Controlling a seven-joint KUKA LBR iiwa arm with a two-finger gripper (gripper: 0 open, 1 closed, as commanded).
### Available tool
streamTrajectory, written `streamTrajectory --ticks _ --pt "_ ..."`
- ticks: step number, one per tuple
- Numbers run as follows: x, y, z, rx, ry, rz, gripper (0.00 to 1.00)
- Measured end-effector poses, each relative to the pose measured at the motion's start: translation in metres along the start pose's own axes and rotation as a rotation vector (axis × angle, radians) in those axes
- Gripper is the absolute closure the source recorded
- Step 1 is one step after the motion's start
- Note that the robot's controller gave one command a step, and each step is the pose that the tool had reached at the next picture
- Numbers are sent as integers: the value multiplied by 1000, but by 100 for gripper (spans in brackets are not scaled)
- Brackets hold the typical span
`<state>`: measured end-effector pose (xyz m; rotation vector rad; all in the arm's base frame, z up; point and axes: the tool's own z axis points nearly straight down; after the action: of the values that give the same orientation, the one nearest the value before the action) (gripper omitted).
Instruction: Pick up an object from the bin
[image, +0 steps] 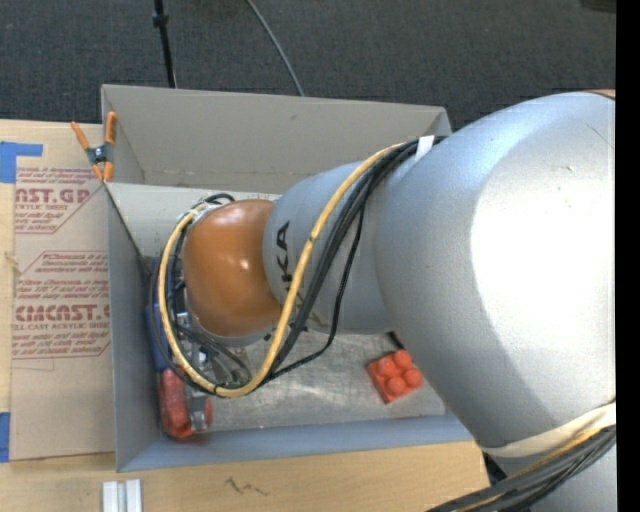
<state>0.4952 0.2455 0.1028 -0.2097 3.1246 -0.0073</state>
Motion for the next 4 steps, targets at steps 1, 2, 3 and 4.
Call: streamTrajectory --ticks 1,2,3,4 --pt "1 -2 -1 -5 -4 2 100" --pt "1 -2 -1 -5 -4 2 100" --pt "1 -3 -1 -6 -4 2 100" --pt "1 -3 -1 -6 -4 2 100"
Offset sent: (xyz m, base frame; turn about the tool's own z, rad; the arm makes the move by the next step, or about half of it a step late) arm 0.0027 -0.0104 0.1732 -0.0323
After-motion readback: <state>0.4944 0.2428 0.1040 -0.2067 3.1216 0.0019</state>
